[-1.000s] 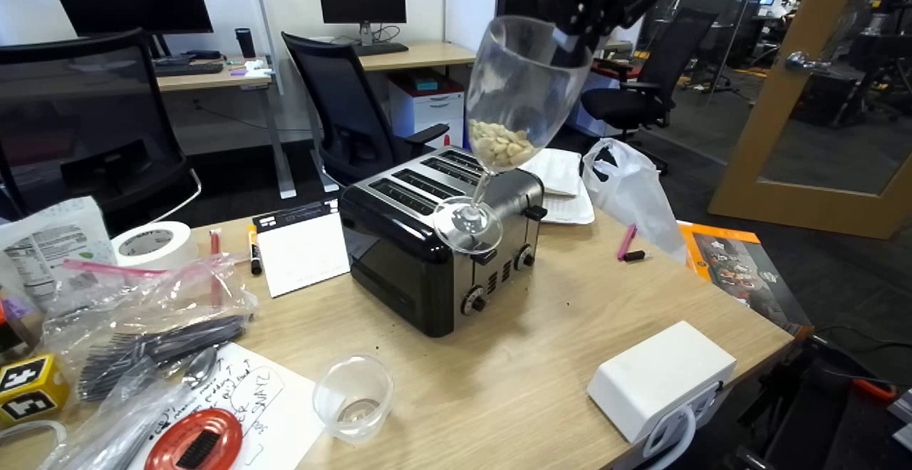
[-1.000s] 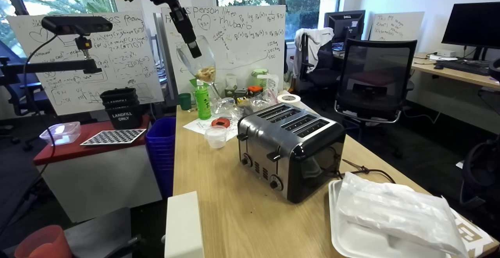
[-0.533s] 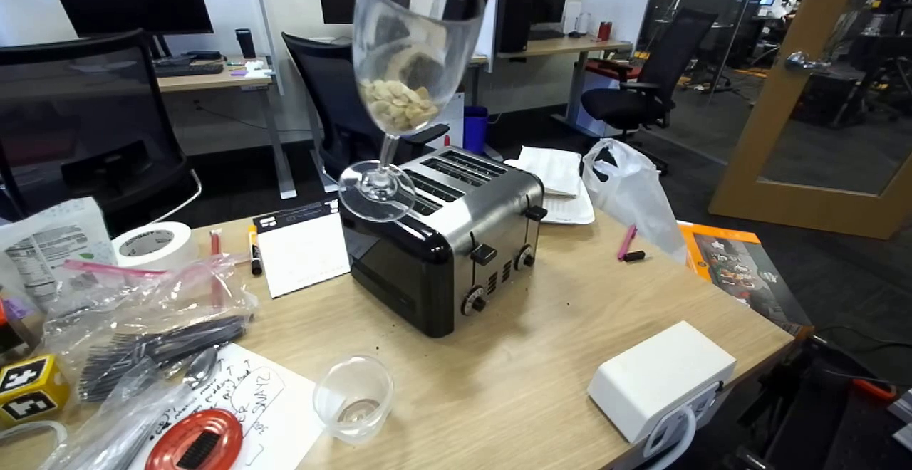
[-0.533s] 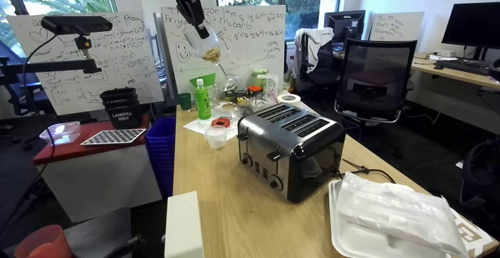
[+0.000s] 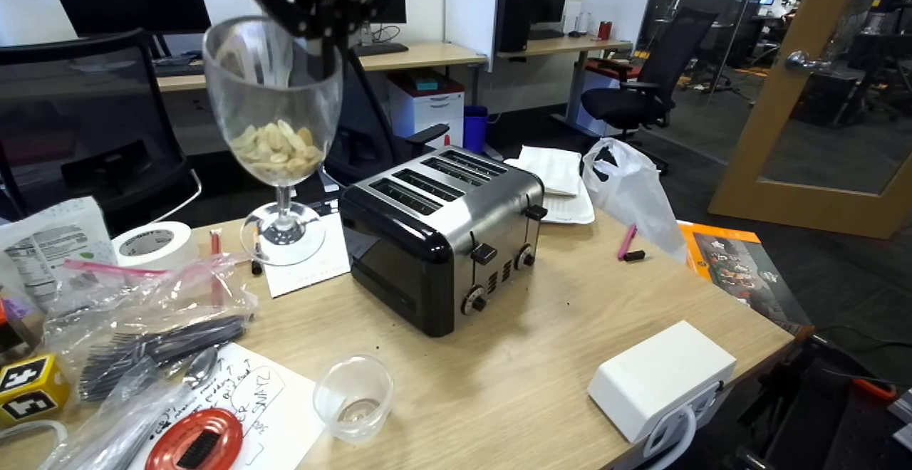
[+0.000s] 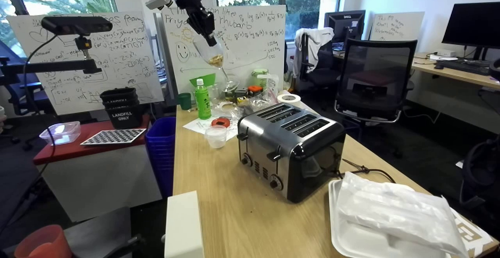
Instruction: Move the wine glass from the right side of the toaster to the left side.
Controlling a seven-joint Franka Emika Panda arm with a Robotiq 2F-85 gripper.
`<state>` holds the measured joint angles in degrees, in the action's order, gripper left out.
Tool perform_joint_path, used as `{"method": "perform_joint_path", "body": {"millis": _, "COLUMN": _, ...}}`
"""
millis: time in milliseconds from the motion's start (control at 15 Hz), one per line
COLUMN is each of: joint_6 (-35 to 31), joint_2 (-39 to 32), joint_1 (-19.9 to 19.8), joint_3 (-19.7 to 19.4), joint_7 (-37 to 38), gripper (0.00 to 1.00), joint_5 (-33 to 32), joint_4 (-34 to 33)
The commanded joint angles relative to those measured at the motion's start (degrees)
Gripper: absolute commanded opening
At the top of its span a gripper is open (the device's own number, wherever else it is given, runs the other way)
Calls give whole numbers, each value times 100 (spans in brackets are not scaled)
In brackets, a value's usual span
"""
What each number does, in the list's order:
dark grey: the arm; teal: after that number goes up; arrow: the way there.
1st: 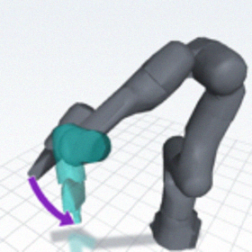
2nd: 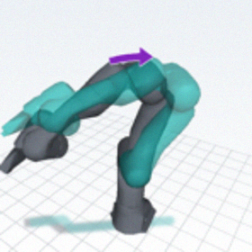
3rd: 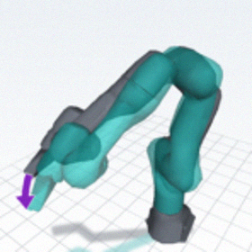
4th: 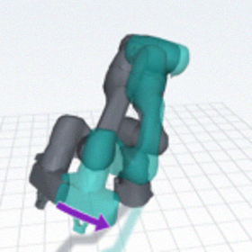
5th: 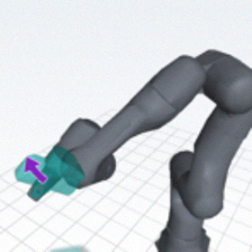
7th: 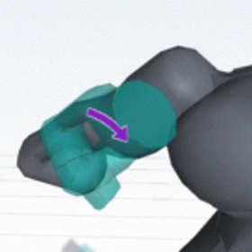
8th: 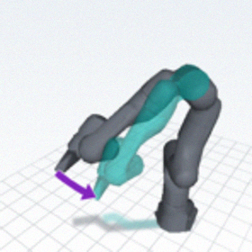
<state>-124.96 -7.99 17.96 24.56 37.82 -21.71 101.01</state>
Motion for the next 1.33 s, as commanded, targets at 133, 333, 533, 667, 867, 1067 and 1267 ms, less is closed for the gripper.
{"method": "perform_joint_path", "body": {"millis": 133, "joint_6": 562, "joint_2": -1211, "joint_1": 788, "joint_3": -625, "joint_7": -68, "gripper": 2, "joint_5": -535, "joint_4": -1258}}
{"method": "perform_joint_path", "body": {"millis": 333, "joint_6": 822, "joint_2": -1798, "joint_1": 1144, "joint_3": -971, "joint_7": -59, "gripper": 2, "joint_5": -624, "joint_4": -1801}}
{"method": "perform_joint_path", "body": {"millis": 533, "joint_6": 1018, "joint_2": -2261, "joint_1": 1362, "joint_3": -1229, "joint_7": -164, "gripper": 2, "joint_5": -490, "joint_4": -2197}}
{"method": "perform_joint_path", "body": {"millis": 667, "joint_6": 1073, "joint_2": -2525, "joint_1": 1415, "joint_3": -1322, "joint_7": -233, "gripper": 2, "joint_5": -320, "joint_4": -2420}}
{"method": "perform_joint_path", "body": {"millis": 867, "joint_6": 1044, "joint_2": -2880, "joint_1": 1465, "joint_3": -1435, "joint_7": -294, "gripper": 2, "joint_5": -130, "joint_4": -2696}}
{"method": "perform_joint_path", "body": {"millis": 1067, "joint_6": 1021, "joint_2": -3211, "joint_1": 1481, "joint_3": -1489, "joint_7": -353, "gripper": 2, "joint_5": 159, "joint_4": -2907}}
{"method": "perform_joint_path", "body": {"millis": 1267, "joint_6": 1060, "joint_2": -3506, "joint_1": 1526, "joint_3": -1540, "joint_7": -385, "gripper": 2, "joint_5": 404, "joint_4": -3079}}
